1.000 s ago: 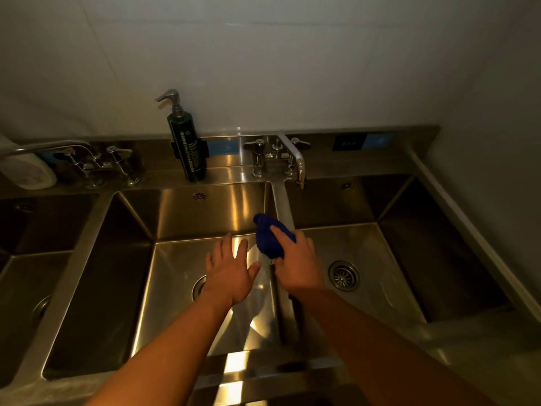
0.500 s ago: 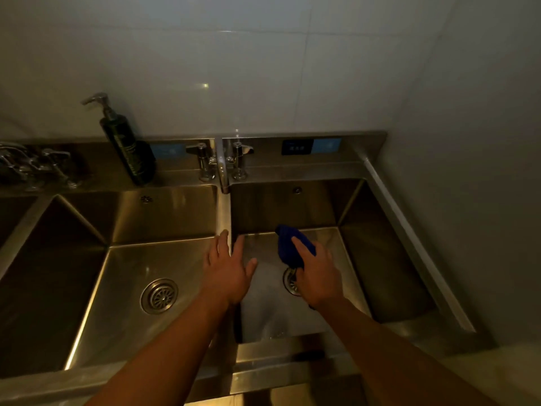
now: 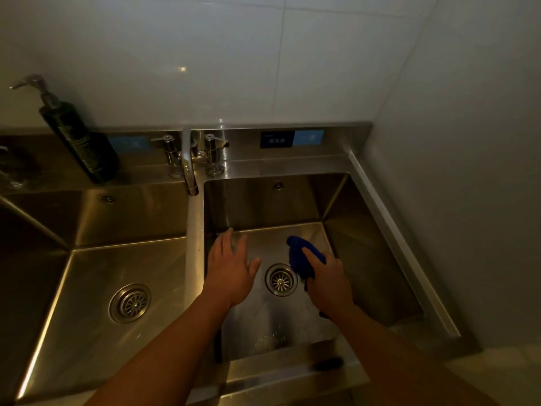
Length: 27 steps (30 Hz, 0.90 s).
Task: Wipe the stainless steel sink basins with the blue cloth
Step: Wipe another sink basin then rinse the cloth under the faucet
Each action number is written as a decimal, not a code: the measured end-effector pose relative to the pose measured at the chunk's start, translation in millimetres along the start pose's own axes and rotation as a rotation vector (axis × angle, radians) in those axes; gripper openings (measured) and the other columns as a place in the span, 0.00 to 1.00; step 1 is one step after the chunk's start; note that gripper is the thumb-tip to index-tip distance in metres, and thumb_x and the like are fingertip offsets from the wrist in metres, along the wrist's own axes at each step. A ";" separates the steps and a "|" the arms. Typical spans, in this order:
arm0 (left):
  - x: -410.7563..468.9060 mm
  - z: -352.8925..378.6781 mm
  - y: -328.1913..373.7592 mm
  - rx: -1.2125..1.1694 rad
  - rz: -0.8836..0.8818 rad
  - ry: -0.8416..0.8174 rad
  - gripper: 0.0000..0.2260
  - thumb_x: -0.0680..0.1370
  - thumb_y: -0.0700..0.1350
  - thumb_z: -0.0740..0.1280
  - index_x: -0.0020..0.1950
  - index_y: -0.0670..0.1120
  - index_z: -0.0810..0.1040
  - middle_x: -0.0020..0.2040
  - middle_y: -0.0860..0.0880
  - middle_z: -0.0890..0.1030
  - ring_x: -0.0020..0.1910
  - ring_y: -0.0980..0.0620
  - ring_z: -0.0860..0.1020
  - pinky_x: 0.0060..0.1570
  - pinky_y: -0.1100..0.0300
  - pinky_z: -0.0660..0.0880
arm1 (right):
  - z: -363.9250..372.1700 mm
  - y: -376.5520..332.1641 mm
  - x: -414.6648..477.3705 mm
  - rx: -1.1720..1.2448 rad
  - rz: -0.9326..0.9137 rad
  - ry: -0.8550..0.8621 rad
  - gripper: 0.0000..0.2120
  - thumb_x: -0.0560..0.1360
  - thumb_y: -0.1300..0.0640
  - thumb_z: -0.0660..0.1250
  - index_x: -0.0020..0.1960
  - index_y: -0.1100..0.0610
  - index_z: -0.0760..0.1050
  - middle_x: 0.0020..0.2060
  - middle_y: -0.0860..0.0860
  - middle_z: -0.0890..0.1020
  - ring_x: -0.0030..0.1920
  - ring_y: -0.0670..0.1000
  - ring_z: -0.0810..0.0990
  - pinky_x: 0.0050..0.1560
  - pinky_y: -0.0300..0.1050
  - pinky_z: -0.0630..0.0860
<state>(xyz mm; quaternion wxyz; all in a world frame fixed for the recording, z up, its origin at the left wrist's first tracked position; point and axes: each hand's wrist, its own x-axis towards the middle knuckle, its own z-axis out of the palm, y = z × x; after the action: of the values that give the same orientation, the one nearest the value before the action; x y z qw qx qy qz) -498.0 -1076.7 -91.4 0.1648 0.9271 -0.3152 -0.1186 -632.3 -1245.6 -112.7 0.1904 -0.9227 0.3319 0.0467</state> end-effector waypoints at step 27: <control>68.5 131.5 44.3 -0.086 -0.334 -0.151 0.28 0.80 0.59 0.53 0.78 0.52 0.51 0.78 0.45 0.48 0.77 0.44 0.46 0.73 0.48 0.51 | 71.4 116.6 120.1 0.053 -0.178 -0.486 0.33 0.77 0.62 0.61 0.78 0.47 0.54 0.69 0.55 0.62 0.67 0.58 0.63 0.65 0.50 0.69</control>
<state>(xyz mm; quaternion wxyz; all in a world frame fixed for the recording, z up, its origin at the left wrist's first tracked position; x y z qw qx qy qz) -511.7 -1182.8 -203.1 0.1580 0.9470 -0.1632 -0.2270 -609.8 -1372.2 -241.5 0.2918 -0.9047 0.1949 0.2414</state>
